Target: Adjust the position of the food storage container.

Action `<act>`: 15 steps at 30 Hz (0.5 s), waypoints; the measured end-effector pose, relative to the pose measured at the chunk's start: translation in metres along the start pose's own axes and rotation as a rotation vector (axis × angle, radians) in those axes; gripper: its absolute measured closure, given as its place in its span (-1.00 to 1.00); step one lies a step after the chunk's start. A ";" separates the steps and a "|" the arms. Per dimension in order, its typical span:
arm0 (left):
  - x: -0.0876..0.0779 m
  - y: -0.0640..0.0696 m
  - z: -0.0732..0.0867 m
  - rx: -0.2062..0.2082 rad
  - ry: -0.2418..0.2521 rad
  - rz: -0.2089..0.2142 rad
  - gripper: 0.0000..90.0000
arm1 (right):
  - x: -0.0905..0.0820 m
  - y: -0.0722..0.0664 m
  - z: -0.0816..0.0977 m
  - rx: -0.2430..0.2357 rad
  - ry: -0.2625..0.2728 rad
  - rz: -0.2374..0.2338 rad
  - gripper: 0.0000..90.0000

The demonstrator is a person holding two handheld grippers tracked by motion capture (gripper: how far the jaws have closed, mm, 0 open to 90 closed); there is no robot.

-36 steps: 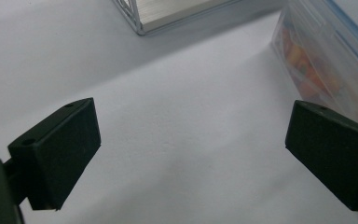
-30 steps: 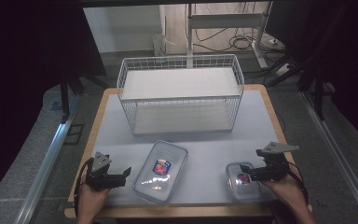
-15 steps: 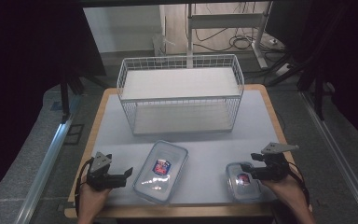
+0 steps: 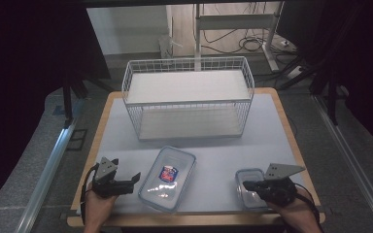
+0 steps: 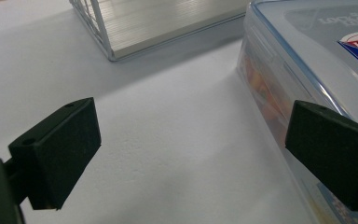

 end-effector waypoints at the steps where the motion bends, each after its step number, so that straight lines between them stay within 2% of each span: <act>1: 0.000 0.000 0.000 -0.002 -0.001 -0.001 -0.92 | 0.001 -0.004 0.003 0.000 -0.008 -0.015 0.98; 10: -0.001 -0.002 0.002 -0.020 -0.007 -0.005 -0.91 | 0.019 -0.031 0.017 -0.011 -0.073 -0.100 0.98; 12: -0.001 -0.002 0.002 -0.018 -0.010 -0.006 -0.91 | 0.025 -0.036 0.018 -0.030 -0.104 -0.080 0.98; 15: -0.001 -0.001 0.003 -0.016 -0.013 -0.005 -0.91 | 0.026 -0.036 0.018 -0.033 -0.108 -0.064 0.98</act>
Point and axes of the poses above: each handheld gripper's, and its own axes: x roughly forward along the jaws, z roughly out of its underside, y roughly to its right, the point moved 1 cm from there along x, roughly forward along the jaws, and after that the axes turned 12 degrees about -y, right-handed, at the moved point
